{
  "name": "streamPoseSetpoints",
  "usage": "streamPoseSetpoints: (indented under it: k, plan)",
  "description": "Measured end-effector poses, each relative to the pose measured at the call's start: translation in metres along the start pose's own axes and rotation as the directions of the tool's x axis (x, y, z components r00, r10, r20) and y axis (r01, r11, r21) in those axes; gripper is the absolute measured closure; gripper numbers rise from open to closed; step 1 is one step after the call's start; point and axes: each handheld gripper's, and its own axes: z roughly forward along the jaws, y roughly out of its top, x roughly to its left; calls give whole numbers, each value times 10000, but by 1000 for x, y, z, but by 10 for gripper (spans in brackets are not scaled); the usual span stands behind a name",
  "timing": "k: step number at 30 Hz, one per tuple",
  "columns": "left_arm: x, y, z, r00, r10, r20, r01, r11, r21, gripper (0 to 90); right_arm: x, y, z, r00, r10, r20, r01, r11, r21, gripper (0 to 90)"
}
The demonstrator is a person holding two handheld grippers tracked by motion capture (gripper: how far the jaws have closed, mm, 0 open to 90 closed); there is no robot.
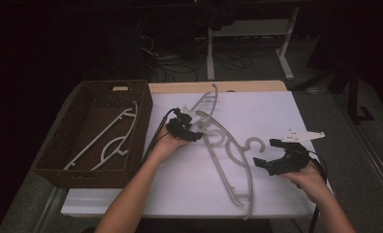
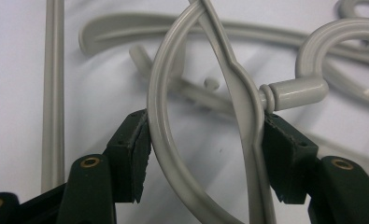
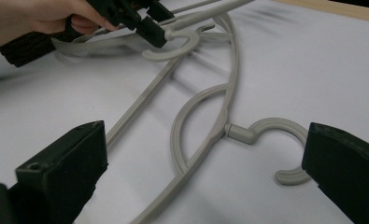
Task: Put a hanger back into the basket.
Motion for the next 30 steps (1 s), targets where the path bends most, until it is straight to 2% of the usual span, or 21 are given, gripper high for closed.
streamPoseSetpoints:
  k: [10,17,23,28,30]
  plan:
    - [-7,29,-16,9998,177,101,-173,9991,-380,394,0,0,0,10000,-26,-54,26,10000,3,0]
    - [-11,42,-26,9993,343,158,-334,9978,-567,397,0,0,-1,10000,-14,-56,13,10000,-22,0]
    - [-17,57,-37,9982,575,193,-557,9948,-852,398,0,1,-1,10000,-39,-68,39,10000,-17,0]
    - [-21,64,-42,9973,719,172,-699,9929,-967,400,0,1,-1,10000,-34,-73,34,10000,-32,0]
    - [-24,71,-48,9960,884,129,-865,9904,-1074,401,0,1,-2,10000,-27,-75,27,10000,-32,0]
